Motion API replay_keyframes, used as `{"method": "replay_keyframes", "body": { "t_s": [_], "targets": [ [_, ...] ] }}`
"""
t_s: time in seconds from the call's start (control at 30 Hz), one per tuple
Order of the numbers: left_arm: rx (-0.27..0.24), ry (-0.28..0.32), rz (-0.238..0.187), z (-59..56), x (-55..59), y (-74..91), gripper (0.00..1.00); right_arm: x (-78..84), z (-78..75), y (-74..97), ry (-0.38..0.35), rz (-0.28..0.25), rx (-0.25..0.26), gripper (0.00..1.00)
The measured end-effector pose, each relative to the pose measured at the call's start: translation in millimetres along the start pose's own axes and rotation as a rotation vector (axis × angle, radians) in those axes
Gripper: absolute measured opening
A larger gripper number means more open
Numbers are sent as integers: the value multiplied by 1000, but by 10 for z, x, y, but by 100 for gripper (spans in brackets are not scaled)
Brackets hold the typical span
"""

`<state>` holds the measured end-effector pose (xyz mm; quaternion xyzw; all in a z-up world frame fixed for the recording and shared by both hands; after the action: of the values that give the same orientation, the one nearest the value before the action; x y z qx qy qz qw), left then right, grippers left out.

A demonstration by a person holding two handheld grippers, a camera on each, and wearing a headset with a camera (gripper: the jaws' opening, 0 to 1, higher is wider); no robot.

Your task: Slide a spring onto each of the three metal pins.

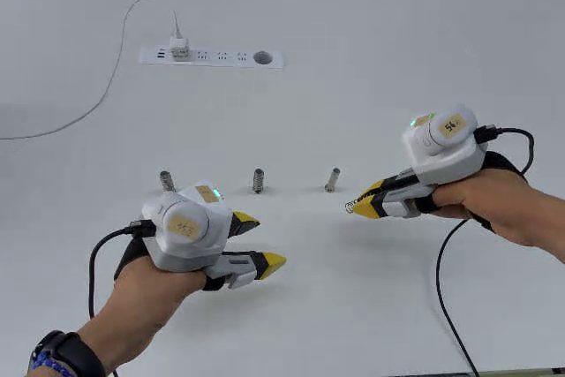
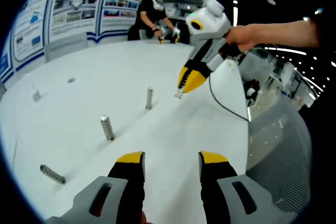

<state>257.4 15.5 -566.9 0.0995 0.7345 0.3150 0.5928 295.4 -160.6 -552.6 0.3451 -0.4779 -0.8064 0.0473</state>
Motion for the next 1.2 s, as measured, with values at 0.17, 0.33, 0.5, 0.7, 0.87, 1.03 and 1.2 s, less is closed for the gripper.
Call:
{"method": "replay_keyframes", "body": {
  "t_s": [0.17,0.33,0.5,0.7,0.87,1.03,1.2],
  "targets": [
    [-33,19,0,65,2,0,48,-100,-53,20,20,14,24,12],
    [-59,38,-2,120,6,0,52,-176,-116,24,36,27,51,12],
    [-81,57,-3,174,9,5,55,-267,-208,16,49,40,68,12],
    [-99,73,1,213,42,8,59,-344,-252,4,72,56,68,12],
    [-113,78,0,239,59,19,61,-406,-280,-11,89,67,67,12],
    [-122,87,0,264,64,26,62,-429,-285,-52,106,86,59,12],
    [-126,99,0,277,79,25,63,-432,-285,-106,127,102,58,12]
  ]
}}
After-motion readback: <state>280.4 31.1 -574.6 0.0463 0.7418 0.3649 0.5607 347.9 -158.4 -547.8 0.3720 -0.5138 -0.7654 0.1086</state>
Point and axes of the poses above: the centre of the closed fingertips' face, and the gripper's own axes: y roughly backward along the fingers, z roughly to its left, x roughly out of its underside, the point moved 4 cm from there along y, roughly backward along the fingers, and after that the axes turned 8 degrees about -y, right-handed, at the moved point
